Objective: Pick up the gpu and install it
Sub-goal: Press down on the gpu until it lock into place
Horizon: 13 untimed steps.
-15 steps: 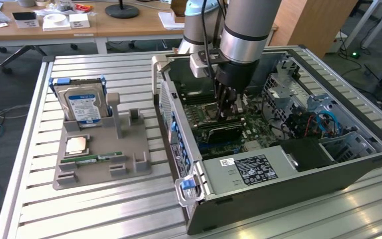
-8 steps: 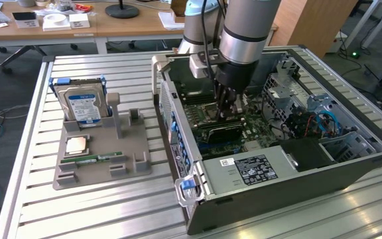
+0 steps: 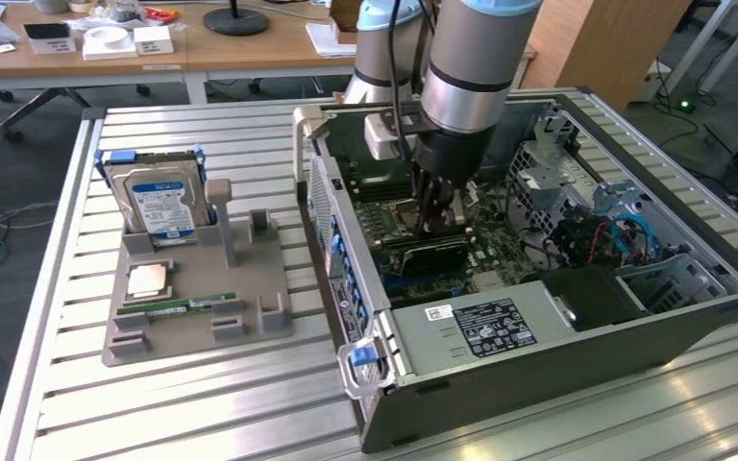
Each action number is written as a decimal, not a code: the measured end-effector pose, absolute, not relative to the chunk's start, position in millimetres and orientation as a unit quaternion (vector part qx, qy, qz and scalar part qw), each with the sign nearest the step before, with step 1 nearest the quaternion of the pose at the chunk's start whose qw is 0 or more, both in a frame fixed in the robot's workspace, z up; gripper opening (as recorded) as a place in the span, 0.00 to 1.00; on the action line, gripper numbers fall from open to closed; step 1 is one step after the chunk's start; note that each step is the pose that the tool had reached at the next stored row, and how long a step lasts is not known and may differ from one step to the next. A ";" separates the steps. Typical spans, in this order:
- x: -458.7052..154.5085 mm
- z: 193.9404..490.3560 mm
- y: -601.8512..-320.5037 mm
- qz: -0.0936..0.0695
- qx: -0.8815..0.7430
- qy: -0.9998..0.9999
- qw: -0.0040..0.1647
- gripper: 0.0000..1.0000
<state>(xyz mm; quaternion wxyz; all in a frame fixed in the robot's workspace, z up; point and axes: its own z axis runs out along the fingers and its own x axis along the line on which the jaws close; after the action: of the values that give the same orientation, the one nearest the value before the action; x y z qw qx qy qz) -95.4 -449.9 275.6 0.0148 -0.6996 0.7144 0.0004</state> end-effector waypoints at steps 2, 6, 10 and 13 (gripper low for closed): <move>-95.5 275.2 -450.0 0.000 -0.700 0.714 0.015 0.11; -95.4 271.8 -449.9 0.000 -0.700 0.714 0.015 0.11; -95.4 270.2 -450.0 0.000 -0.700 0.714 0.015 0.11; -95.5 269.7 -450.3 0.000 -0.700 0.714 0.015 0.11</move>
<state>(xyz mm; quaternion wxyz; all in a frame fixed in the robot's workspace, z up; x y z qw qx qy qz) -95.5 -450.3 269.7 0.0148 -0.6996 0.7143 0.0004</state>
